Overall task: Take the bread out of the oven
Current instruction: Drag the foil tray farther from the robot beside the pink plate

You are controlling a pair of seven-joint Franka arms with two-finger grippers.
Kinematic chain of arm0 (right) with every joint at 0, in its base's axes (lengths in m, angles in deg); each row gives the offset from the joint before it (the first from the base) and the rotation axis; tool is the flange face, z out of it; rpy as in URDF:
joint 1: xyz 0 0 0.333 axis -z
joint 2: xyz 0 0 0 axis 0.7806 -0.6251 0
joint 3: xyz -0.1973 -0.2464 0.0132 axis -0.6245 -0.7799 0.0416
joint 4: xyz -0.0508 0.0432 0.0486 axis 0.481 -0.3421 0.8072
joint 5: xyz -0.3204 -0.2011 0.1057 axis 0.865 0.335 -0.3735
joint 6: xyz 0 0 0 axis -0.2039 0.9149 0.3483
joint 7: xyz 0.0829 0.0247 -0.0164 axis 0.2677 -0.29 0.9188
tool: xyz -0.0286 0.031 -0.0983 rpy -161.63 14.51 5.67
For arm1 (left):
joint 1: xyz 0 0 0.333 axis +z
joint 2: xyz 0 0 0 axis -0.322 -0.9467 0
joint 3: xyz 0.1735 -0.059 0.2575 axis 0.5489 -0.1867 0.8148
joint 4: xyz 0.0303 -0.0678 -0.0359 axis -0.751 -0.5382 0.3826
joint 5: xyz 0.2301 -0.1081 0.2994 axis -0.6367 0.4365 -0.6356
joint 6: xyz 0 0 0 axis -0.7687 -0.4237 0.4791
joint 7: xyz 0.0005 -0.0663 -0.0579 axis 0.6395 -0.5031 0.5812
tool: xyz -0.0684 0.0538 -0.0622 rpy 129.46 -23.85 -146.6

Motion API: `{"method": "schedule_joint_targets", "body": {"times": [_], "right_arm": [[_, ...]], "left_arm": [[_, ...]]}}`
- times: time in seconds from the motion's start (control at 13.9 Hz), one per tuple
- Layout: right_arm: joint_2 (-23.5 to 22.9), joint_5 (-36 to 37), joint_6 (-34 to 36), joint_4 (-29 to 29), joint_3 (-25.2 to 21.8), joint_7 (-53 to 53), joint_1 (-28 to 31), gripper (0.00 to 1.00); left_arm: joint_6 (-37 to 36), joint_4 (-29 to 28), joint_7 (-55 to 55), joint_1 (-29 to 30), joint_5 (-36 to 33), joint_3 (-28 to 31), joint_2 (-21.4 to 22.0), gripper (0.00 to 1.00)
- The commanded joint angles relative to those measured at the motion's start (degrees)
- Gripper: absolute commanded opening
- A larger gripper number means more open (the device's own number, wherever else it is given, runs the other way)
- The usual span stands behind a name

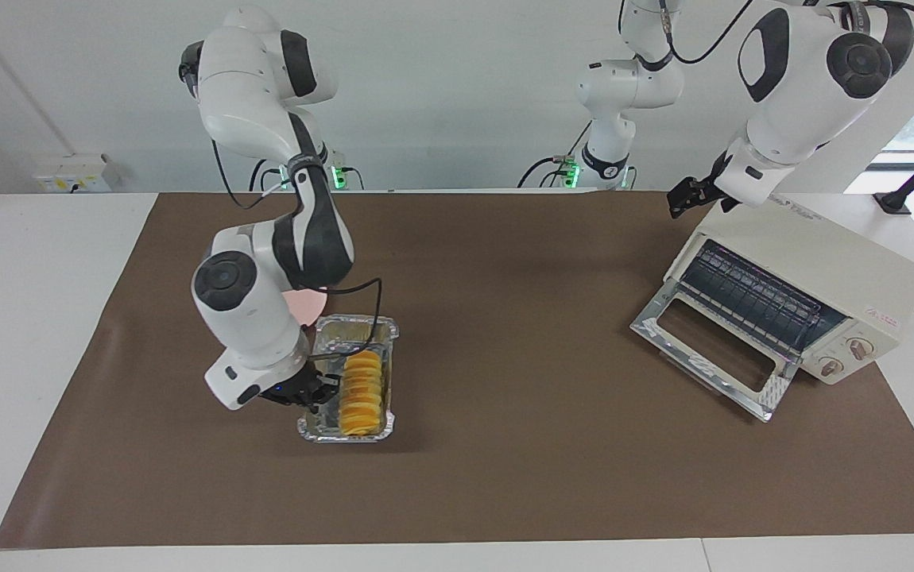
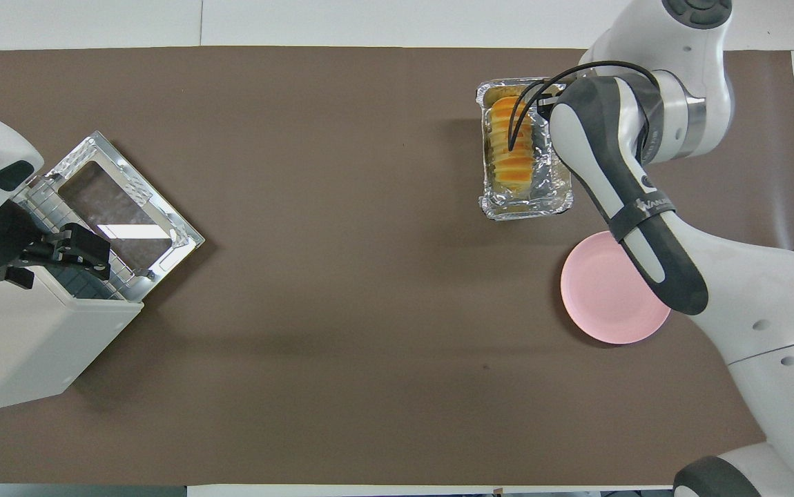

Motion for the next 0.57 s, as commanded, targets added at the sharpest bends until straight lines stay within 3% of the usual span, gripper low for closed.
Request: {"method": "schedule_joint_targets", "body": {"times": [0.0,0.5], "right_arm": [[-2.20,-0.59,-2.86,0.29,0.85,0.91,2.92,0.00],[-5.46,-0.51,-6.38,0.47,0.76,8.91,7.77,0.00]], "left_arm": [[0.88,-0.89,0.08,-0.32,-0.11,0.41,1.13,1.00],[0.88,-0.89,0.08,-0.32,-0.11,0.41,1.13,1.00]]}}
